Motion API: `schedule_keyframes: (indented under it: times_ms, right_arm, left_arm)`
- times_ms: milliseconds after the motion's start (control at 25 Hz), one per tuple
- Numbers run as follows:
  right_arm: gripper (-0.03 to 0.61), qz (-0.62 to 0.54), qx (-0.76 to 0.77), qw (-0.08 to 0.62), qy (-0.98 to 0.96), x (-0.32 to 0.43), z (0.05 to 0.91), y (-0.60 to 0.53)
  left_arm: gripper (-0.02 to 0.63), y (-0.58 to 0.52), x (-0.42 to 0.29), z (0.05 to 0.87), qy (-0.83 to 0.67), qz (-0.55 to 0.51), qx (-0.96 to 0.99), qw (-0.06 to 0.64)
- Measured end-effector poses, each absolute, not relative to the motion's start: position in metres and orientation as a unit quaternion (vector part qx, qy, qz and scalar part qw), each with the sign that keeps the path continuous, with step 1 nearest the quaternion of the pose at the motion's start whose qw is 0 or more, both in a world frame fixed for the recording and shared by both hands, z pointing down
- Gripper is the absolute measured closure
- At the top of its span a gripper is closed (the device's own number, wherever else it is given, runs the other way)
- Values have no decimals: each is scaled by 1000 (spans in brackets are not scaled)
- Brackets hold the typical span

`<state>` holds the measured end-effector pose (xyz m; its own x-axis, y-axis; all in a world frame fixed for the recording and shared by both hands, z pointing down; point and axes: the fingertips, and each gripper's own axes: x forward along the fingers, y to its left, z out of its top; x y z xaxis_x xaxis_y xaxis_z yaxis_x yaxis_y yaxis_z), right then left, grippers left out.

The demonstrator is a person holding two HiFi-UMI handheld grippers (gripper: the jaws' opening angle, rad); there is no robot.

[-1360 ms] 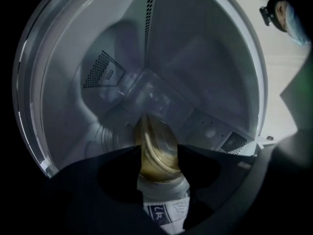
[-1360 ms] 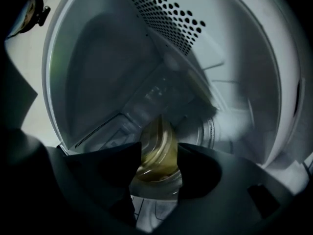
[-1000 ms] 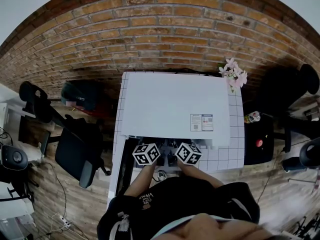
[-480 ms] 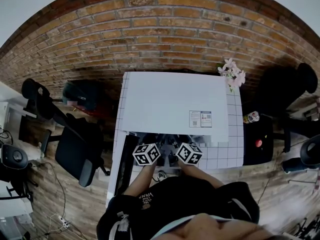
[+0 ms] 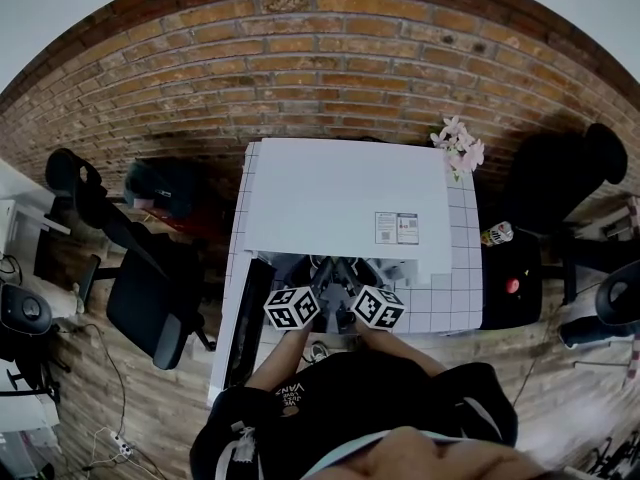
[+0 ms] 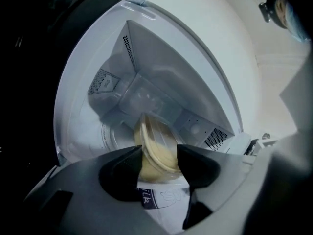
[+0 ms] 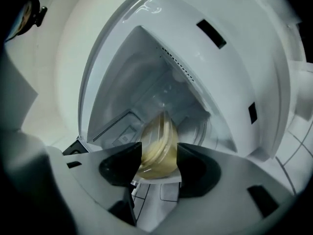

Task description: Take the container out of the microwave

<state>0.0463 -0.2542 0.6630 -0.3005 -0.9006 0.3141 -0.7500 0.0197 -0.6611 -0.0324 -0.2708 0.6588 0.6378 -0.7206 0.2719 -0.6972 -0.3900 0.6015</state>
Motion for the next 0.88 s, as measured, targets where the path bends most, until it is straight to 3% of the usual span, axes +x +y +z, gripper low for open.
schedule_keyframes:
  times_ms: [880]
  right_arm:
    - [359,-380,-599,121,694,34,655,-201]
  left_arm:
    - [383,-219,-46,650,-403,-12,848,343]
